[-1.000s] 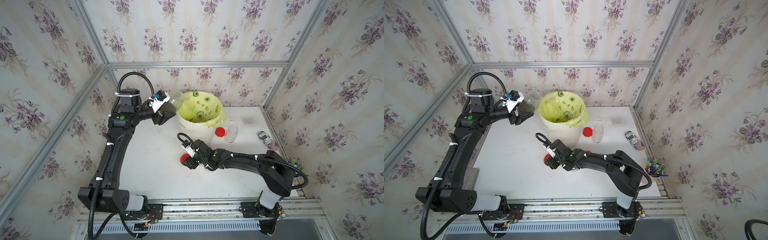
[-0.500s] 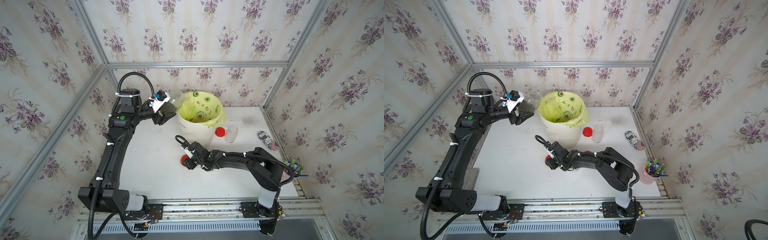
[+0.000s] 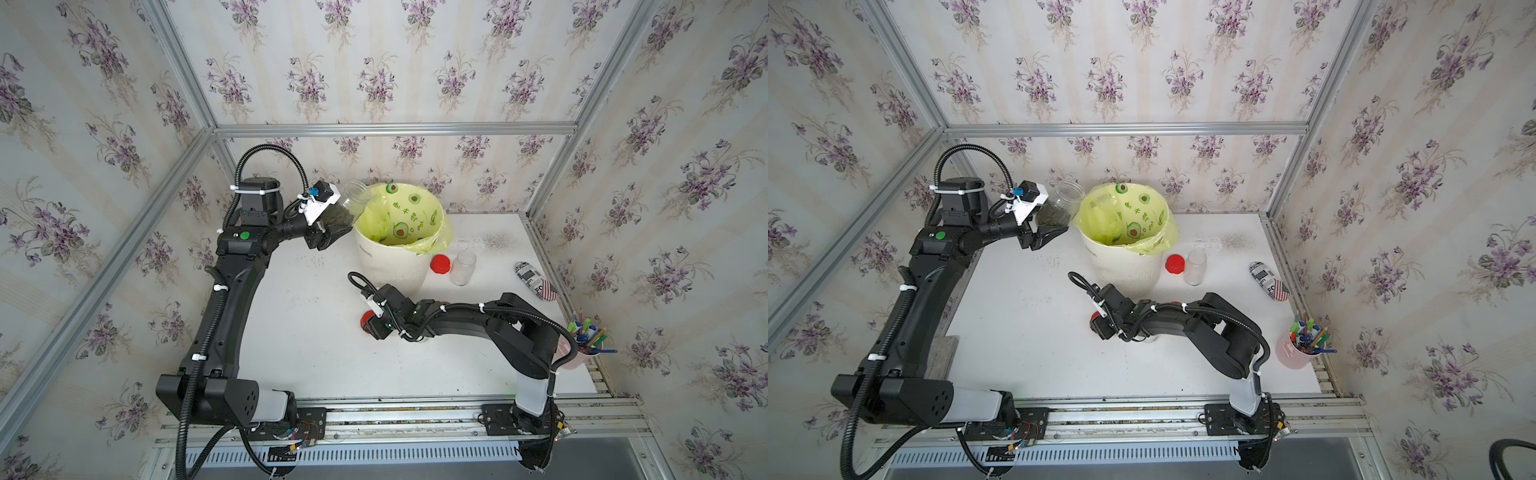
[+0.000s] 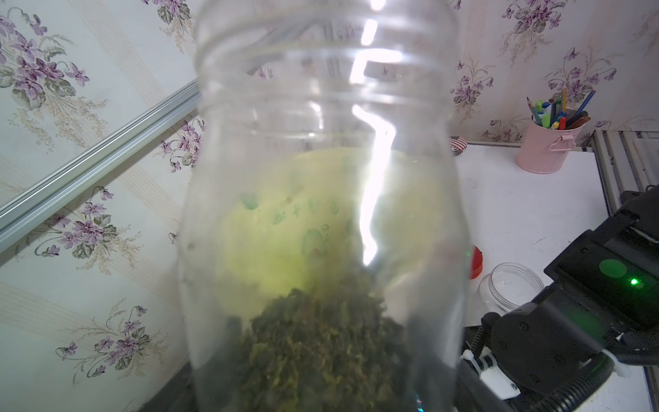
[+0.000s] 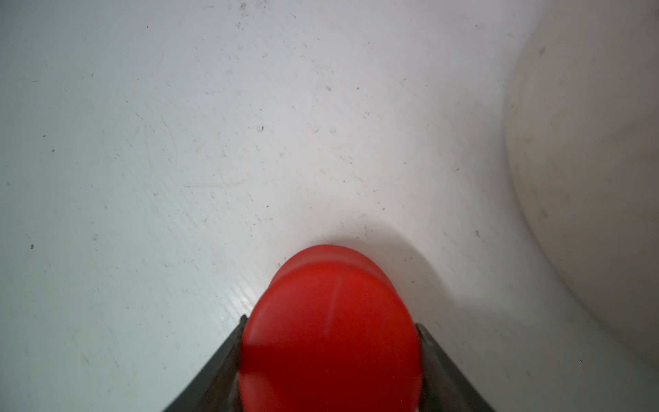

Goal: Empty moldy tea leaves from jars
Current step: Place the lid at the center of the board.

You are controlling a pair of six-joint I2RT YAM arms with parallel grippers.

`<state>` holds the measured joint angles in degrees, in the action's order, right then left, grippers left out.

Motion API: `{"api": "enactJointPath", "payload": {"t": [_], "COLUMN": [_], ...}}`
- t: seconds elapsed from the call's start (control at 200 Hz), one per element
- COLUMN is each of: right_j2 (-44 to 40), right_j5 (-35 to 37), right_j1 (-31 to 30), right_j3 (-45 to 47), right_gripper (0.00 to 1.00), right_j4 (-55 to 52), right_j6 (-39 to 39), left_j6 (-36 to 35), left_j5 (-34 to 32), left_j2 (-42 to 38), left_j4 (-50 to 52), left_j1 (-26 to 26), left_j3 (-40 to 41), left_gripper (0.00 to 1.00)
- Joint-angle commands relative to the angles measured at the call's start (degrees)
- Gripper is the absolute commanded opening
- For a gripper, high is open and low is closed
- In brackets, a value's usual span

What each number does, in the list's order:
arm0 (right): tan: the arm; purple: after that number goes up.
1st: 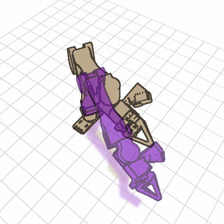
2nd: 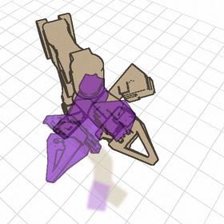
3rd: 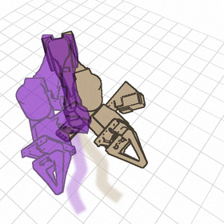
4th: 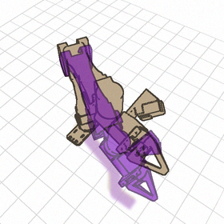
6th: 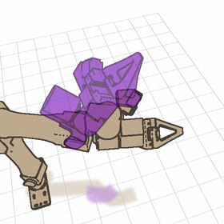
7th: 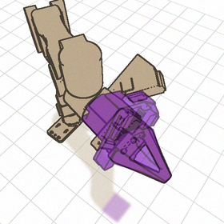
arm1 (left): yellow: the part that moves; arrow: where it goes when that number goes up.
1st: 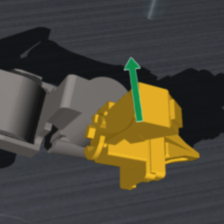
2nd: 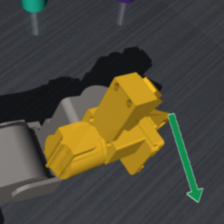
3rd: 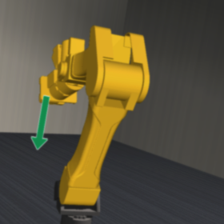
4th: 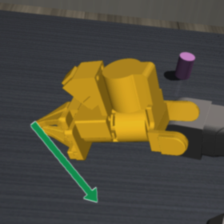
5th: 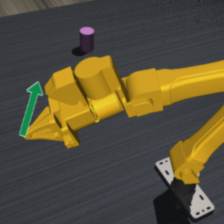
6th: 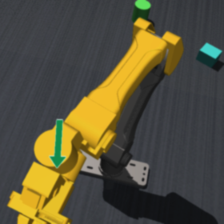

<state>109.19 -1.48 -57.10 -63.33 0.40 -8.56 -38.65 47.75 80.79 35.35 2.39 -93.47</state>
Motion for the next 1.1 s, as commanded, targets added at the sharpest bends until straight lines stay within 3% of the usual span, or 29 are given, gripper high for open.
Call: {"api": "enactJointPath", "payload": {"t": [0.0,0.445,0.709,1.094], "right_j2": [0.5,0.8,0.2,-9.9], "right_j5": [-0.4,0.1,0.7,1.2], "right_j1": [-0.1,-0.1,-0.1,-0.1], "right_j3": [-0.7,-2.5,-3.9,-4.6], "right_gripper": [0.54,0.72,0.75,0.80], "right_j4": [-0.8,-3.6,-5.7,-8.6], "right_j6": [0.1,0.8,1.0,1.0], "left_j6": [0.1,-0.1,0.0,0.3], "left_j5": [1.3,1.2,1.6,0.3], "left_j2": [0.1,0.0,0.1,2.2], "left_j4": [-1.6,-1.7,-1.8,-1.8], "left_j1": [-0.1,-0.1,0.0,-0.1], "left_j3": [-0.1,0.0,-0.1,-0.6], "left_gripper": [0.76,0.76,0.76,0.78]}}
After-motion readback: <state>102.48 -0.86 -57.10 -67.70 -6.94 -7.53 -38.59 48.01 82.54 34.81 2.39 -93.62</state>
